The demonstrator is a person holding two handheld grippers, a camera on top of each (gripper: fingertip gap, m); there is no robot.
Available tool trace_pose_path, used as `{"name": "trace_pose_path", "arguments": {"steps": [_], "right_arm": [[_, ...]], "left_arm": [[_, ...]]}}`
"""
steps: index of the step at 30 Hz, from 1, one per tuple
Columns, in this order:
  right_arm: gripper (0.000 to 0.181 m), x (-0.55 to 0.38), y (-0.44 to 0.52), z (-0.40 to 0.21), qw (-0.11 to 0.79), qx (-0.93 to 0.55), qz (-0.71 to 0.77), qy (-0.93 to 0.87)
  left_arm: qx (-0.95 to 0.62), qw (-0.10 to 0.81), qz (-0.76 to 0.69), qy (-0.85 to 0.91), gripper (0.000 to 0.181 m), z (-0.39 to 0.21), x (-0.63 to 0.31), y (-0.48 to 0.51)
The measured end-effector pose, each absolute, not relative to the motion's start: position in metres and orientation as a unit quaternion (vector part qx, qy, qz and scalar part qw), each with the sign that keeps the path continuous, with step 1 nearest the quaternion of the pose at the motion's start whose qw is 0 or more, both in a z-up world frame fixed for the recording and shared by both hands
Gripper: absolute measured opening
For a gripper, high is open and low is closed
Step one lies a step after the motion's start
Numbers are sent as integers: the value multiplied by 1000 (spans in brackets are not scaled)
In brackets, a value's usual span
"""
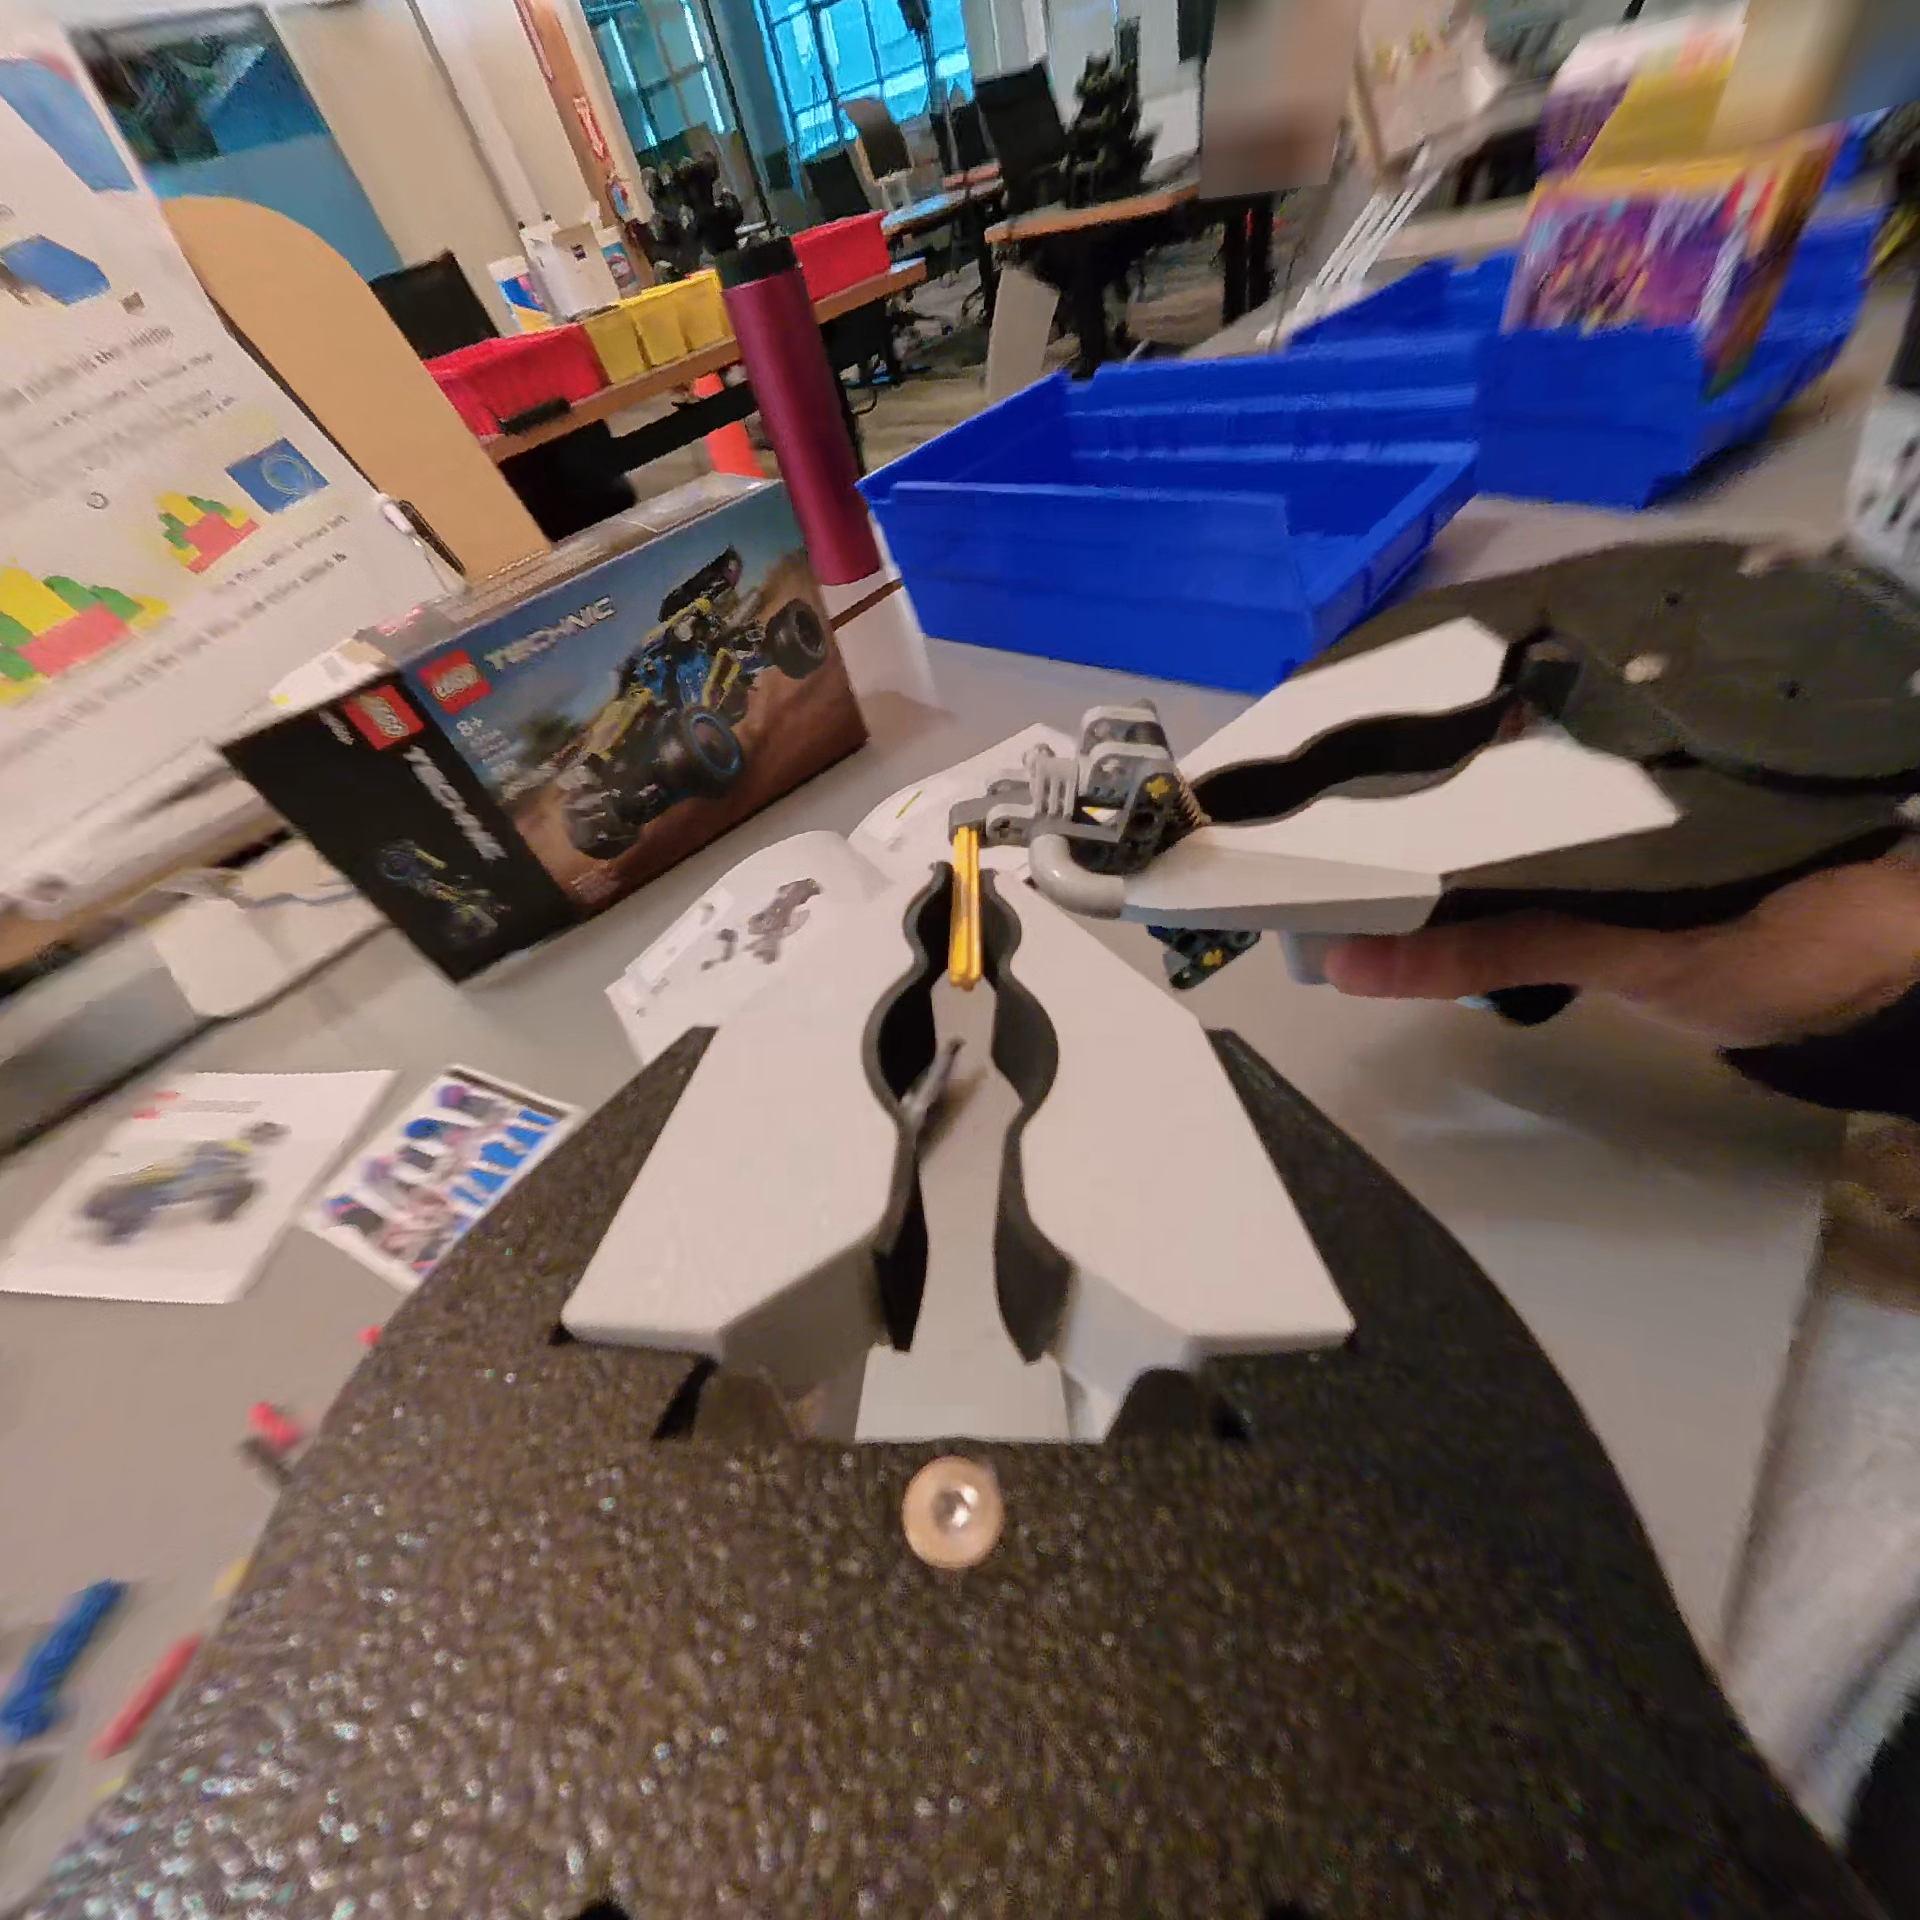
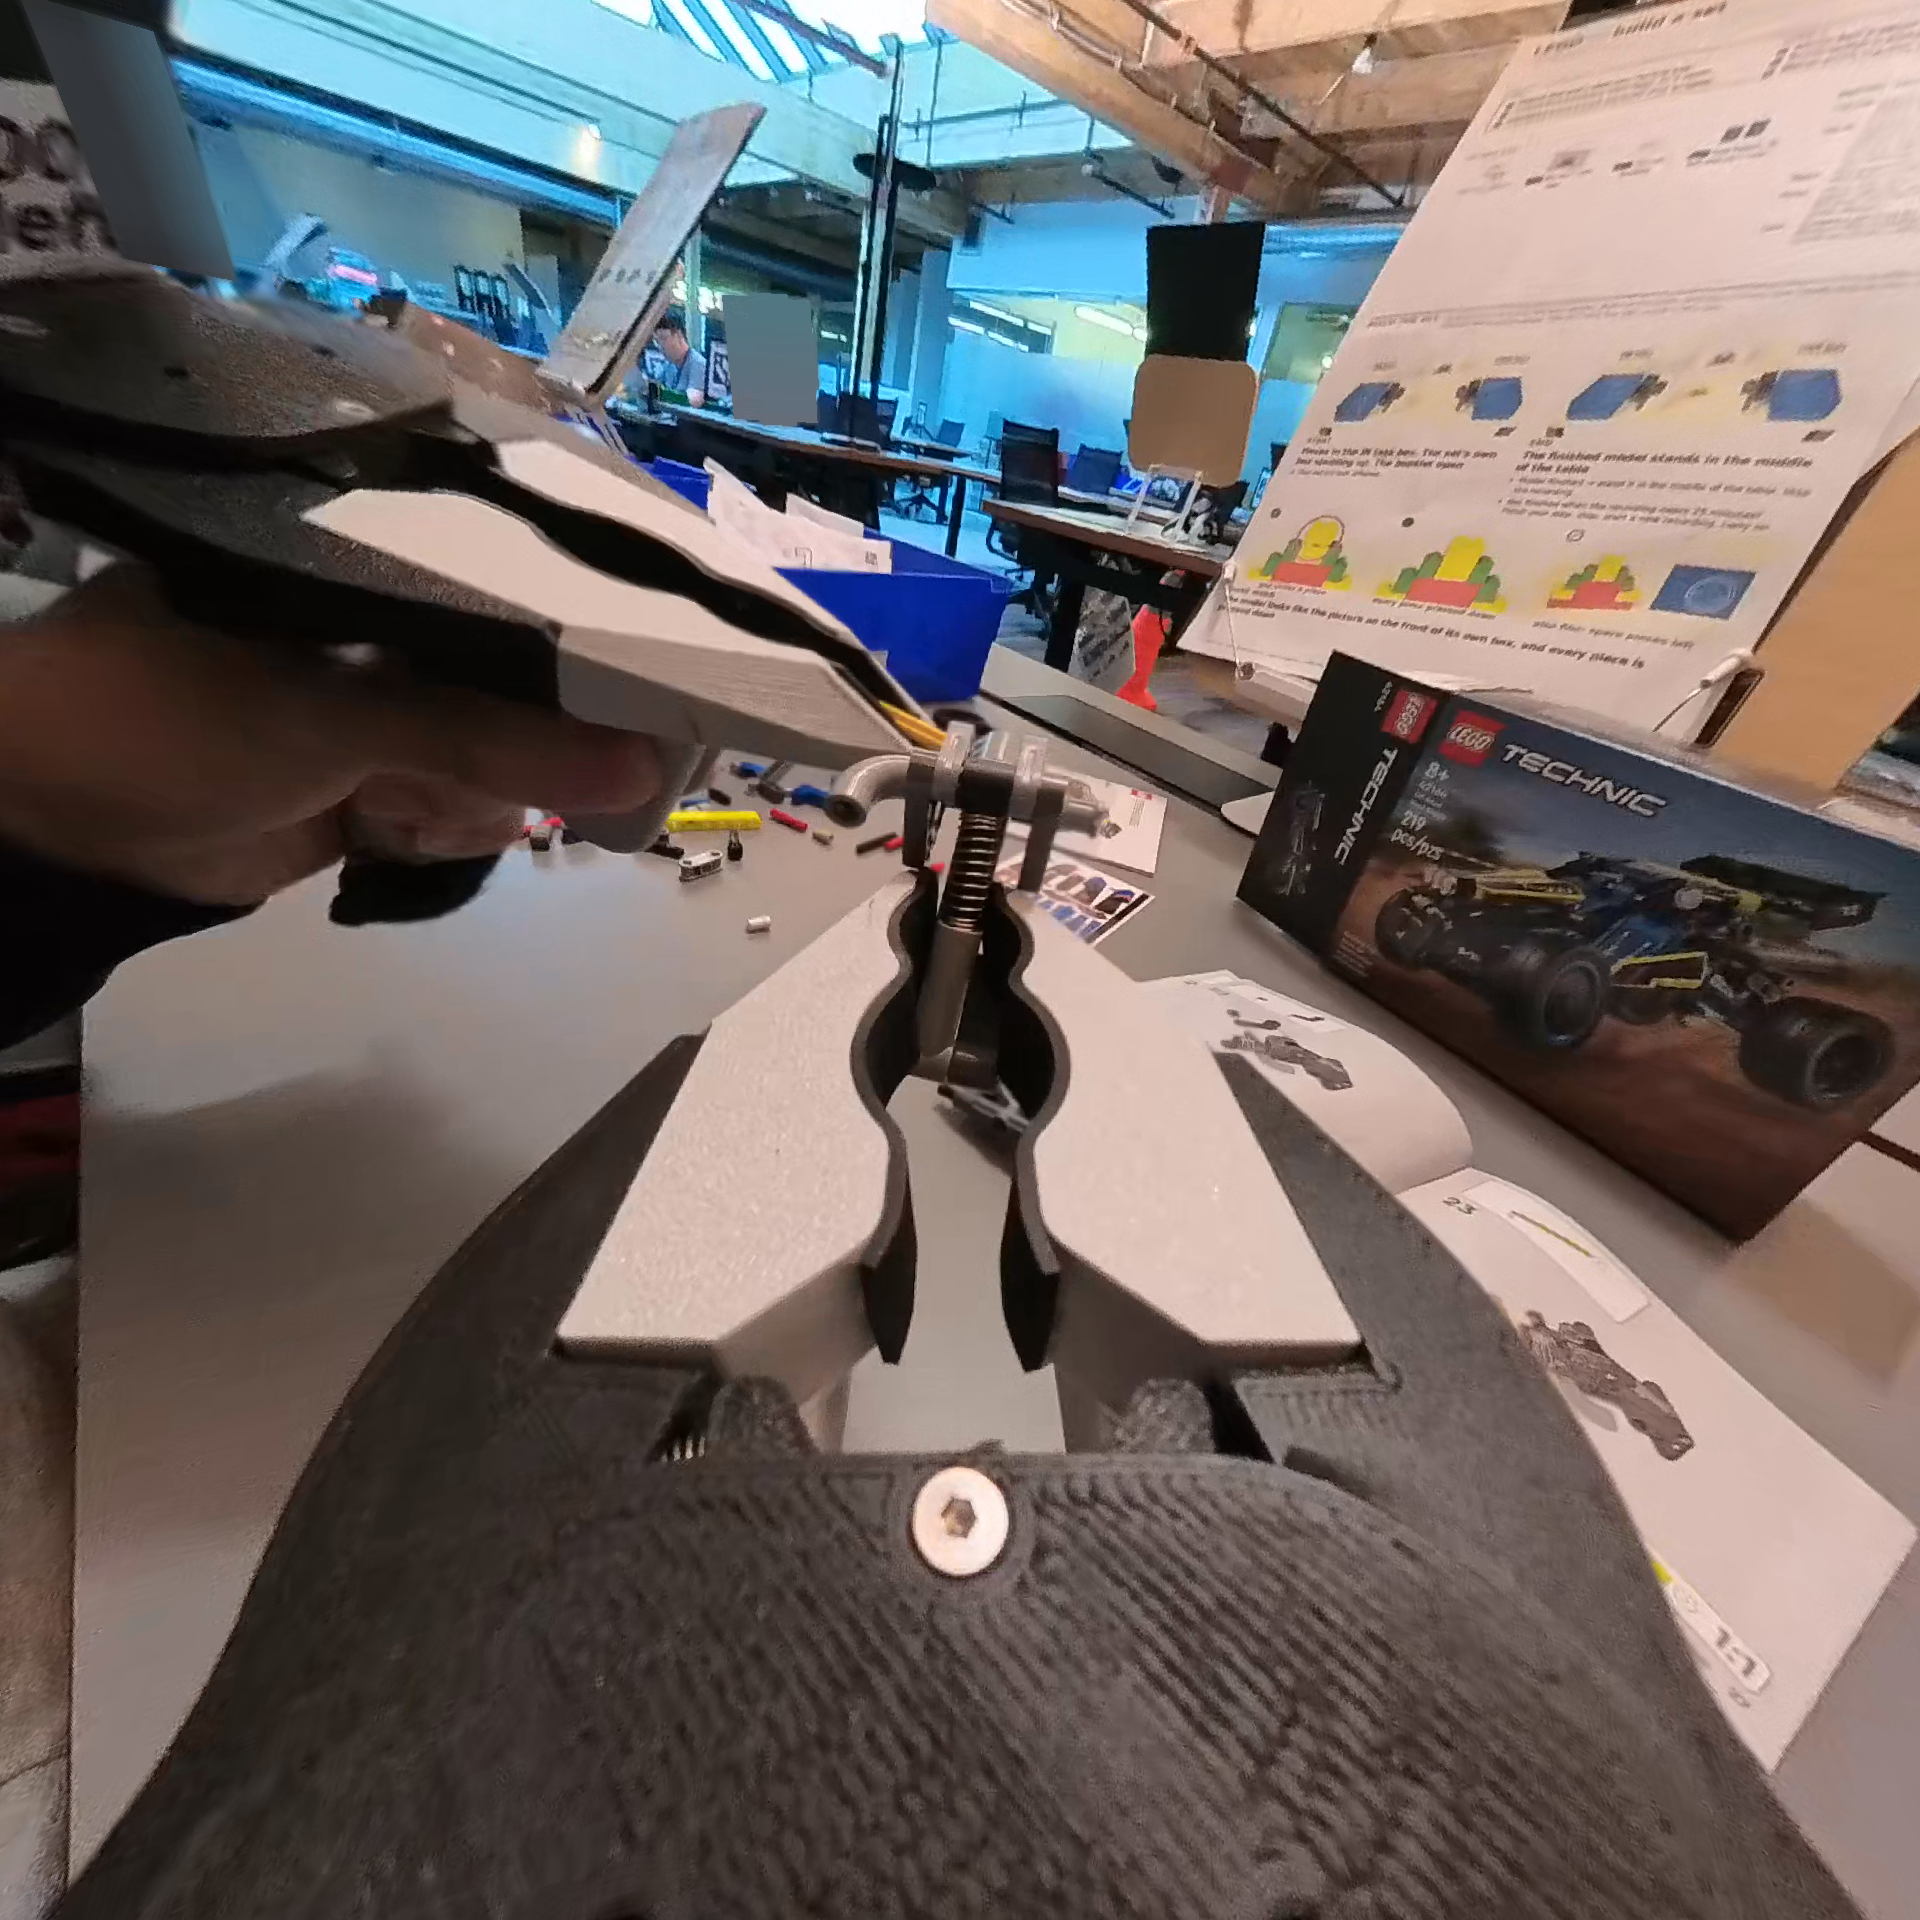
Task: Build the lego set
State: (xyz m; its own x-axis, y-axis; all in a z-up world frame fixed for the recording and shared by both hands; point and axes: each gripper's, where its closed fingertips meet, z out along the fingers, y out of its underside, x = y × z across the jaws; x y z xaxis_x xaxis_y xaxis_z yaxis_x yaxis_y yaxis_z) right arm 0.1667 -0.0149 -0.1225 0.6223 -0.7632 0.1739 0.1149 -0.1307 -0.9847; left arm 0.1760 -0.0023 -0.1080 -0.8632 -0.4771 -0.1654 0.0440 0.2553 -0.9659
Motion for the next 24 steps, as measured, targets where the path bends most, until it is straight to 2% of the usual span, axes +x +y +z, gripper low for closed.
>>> {"name": "trace_pose_path", "arguments": {"steps": [2,5,8,11,13,15,24], "right_arm": [[7,166,-14,-119,619,-654,-360,242],[7,168,-13,-120,630,-642,-357,254],[7,166,-14,-116,646,-628,-353,253],[7,168,-14,-118,630,-637,-366,252],[7,166,-14,-115,661,-616,-341,259],[6,166,-14,-111,690,-595,-308,272],[8,167,-11,-108,683,-595,-313,286]], "left_arm": [[-161,167,-622,748,1,-105,176,-2],[-160,182,-625,742,1,-106,178,-2],[-167,159,-646,728,1,-103,176,-3],[-151,201,-632,733,1,-105,179,-3],[-137,227,-628,731,1,-101,176,-4],[-144,208,-644,722,1,-96,174,-4],[-139,235,-636,721,1,-92,175,-1]]}}
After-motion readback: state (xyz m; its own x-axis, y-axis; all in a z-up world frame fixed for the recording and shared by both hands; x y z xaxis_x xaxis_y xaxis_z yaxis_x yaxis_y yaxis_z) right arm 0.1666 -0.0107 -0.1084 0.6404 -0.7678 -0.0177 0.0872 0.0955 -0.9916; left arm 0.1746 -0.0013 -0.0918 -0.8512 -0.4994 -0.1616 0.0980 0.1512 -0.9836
